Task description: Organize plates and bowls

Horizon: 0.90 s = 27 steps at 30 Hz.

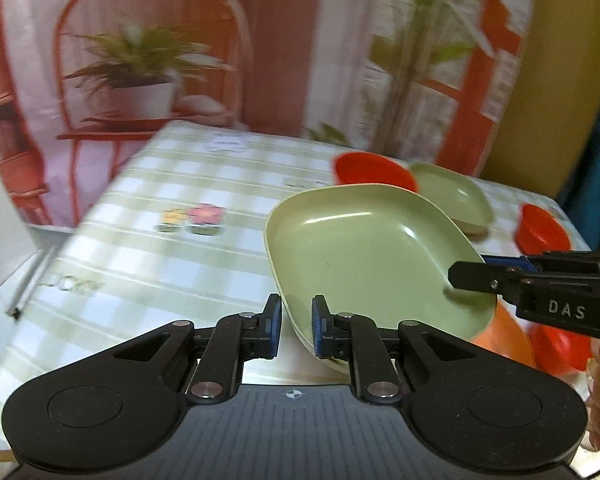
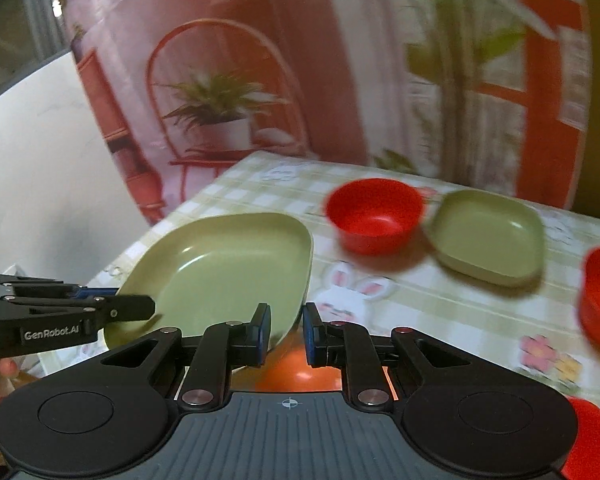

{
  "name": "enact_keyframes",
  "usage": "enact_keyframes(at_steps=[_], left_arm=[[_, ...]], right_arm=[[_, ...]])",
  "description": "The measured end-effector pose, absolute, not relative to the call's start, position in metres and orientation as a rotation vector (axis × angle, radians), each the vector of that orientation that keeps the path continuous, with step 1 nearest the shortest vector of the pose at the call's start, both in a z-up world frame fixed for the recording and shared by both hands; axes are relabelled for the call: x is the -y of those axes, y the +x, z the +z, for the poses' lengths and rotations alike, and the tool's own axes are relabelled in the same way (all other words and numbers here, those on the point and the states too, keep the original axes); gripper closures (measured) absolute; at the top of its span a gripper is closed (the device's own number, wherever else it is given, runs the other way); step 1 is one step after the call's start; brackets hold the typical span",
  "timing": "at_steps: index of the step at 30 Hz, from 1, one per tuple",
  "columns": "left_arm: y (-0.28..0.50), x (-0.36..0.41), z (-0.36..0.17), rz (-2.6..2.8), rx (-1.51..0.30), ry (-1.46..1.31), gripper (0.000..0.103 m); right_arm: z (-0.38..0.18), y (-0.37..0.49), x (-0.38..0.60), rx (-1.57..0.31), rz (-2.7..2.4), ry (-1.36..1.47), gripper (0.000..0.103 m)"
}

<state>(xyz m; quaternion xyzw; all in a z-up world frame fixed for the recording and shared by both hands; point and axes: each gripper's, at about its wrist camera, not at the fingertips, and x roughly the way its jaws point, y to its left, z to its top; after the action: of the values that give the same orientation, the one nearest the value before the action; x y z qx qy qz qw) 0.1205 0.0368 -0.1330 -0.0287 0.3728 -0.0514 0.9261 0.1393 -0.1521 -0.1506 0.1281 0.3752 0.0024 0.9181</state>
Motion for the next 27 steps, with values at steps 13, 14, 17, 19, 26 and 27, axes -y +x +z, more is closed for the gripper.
enact_keyframes(at_steps=[13, 14, 17, 19, 26, 27], left_arm=[[0.109, 0.03, -0.155, -0.249, -0.865, -0.012, 0.083], [0.109, 0.033, -0.158, -0.255, -0.874, -0.017, 0.083], [0.107, 0.039, -0.166, -0.263, -0.903, -0.015, 0.083], [0.108, 0.04, -0.172, -0.267, -0.921, -0.016, 0.083], [0.107, 0.038, -0.175, -0.266, -0.939, -0.021, 0.082], [0.107, 0.037, -0.175, -0.269, -0.942, -0.025, 0.082]], right_arm=[[-0.169, 0.089, 0.199, -0.802, -0.101, 0.267, 0.088], [-0.171, 0.089, 0.201, -0.803, -0.108, 0.273, 0.088], [-0.178, 0.089, 0.206, -0.812, -0.12, 0.291, 0.088], [-0.184, 0.088, 0.209, -0.819, -0.124, 0.302, 0.088], [-0.194, 0.091, 0.211, -0.84, -0.132, 0.316, 0.088], [-0.194, 0.091, 0.21, -0.843, -0.134, 0.31, 0.088]])
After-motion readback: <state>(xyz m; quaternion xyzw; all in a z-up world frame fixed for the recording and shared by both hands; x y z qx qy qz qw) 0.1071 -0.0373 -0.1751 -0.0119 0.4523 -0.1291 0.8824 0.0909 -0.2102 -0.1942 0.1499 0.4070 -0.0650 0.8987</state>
